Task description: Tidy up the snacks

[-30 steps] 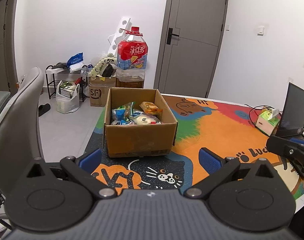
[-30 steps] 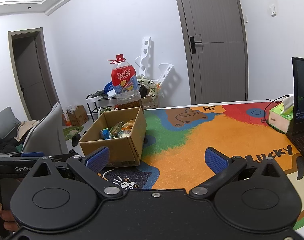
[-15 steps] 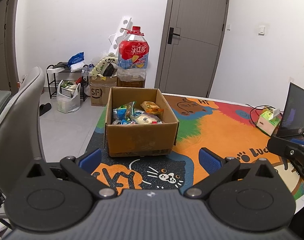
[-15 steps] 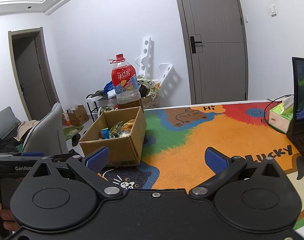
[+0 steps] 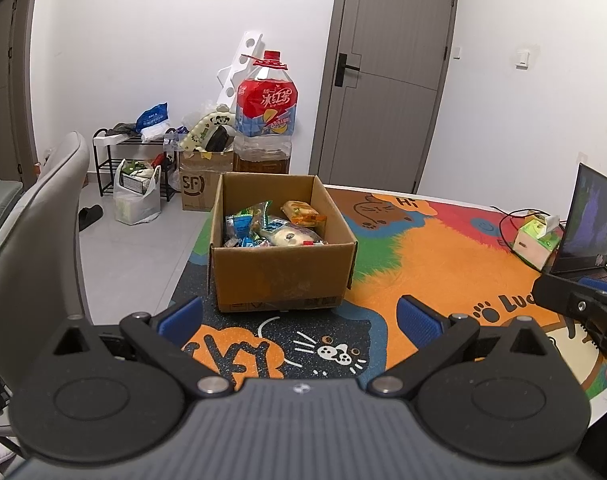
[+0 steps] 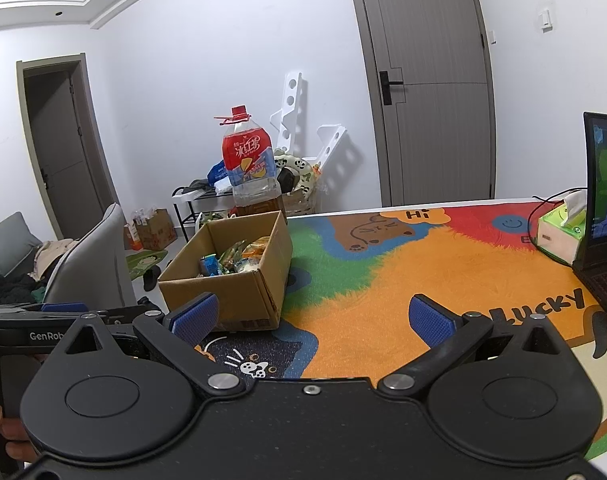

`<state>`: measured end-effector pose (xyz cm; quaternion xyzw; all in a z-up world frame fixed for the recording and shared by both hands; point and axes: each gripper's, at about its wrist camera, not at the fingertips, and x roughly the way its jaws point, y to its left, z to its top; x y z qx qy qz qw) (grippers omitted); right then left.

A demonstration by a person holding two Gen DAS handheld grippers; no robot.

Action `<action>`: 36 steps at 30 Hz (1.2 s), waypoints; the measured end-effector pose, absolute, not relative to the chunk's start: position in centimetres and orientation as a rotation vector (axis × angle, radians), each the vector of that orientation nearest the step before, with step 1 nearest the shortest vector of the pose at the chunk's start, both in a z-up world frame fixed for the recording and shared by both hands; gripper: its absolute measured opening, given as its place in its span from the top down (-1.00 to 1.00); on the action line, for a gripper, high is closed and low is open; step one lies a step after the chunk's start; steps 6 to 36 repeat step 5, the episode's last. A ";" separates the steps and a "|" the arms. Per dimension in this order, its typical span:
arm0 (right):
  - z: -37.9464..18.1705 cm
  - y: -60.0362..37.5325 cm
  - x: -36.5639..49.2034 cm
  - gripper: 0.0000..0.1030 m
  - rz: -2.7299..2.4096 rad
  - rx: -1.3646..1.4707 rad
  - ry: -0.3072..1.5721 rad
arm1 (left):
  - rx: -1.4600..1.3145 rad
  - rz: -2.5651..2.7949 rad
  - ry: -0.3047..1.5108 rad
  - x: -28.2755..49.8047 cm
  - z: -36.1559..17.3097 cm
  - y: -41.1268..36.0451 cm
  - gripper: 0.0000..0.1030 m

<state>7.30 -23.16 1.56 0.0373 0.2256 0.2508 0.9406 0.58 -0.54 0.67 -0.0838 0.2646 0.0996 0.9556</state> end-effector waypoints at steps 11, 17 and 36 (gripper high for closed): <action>1.5 -23.2 7.3 -1.00 0.511 0.075 0.463 | -0.172 0.200 0.539 0.6 0.7 -0.5 -0.99; 1.5 -23.2 7.3 -1.00 0.511 0.075 0.463 | -0.172 0.200 0.539 0.6 0.7 -0.5 -0.99; 1.5 -23.2 7.3 -1.00 0.511 0.075 0.463 | -0.172 0.200 0.539 0.6 0.7 -0.5 -0.99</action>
